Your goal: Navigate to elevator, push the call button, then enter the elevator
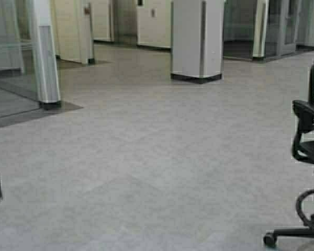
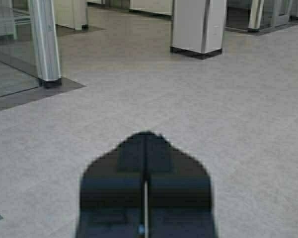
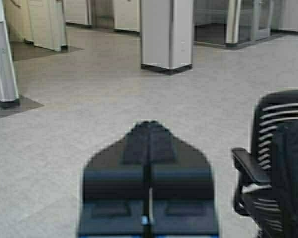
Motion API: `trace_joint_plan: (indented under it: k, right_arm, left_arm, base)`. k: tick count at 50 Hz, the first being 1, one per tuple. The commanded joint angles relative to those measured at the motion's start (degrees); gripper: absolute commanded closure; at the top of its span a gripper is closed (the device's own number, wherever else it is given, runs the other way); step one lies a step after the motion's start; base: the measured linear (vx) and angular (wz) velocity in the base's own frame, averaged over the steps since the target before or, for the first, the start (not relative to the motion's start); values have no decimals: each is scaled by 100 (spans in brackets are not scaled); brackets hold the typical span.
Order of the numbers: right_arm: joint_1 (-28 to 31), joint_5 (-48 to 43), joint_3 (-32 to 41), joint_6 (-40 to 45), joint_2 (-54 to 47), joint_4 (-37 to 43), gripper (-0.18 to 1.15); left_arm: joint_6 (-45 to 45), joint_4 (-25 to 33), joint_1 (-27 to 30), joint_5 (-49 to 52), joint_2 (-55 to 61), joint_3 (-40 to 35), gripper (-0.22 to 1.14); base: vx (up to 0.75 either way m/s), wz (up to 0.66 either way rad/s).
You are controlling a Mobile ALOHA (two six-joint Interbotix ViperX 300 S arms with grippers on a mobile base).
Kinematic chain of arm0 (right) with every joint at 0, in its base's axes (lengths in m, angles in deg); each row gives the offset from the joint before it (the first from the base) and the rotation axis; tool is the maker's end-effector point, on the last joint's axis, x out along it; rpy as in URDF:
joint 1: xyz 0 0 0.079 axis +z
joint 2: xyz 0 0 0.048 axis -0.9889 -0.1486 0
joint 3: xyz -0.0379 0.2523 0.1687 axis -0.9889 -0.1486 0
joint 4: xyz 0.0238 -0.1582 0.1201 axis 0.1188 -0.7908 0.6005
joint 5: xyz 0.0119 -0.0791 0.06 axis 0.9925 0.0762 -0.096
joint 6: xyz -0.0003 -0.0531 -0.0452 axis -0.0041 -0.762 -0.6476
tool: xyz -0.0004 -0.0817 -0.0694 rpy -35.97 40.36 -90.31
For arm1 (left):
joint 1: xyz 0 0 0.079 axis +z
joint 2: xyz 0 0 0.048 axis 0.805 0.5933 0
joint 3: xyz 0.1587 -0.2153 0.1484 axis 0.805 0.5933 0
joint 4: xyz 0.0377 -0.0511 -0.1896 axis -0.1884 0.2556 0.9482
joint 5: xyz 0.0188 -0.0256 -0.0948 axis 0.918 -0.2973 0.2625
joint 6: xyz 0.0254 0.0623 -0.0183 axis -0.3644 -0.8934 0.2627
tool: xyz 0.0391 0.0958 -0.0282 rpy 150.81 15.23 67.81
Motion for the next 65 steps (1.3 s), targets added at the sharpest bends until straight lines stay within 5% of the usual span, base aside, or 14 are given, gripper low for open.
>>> trace_joint_plan:
  k: [1,65]
  right_arm:
    - [-18,-62,114,0,-53,-9,92]
    - [-9,-97,97,272,-53,-18,92]
  left_arm:
    - [-44,-53,-9,-44,44,-79,90]
    - [70,-88,-9,-44,44,-35,90]
  base:
    - [56,30]
    - [66,7]
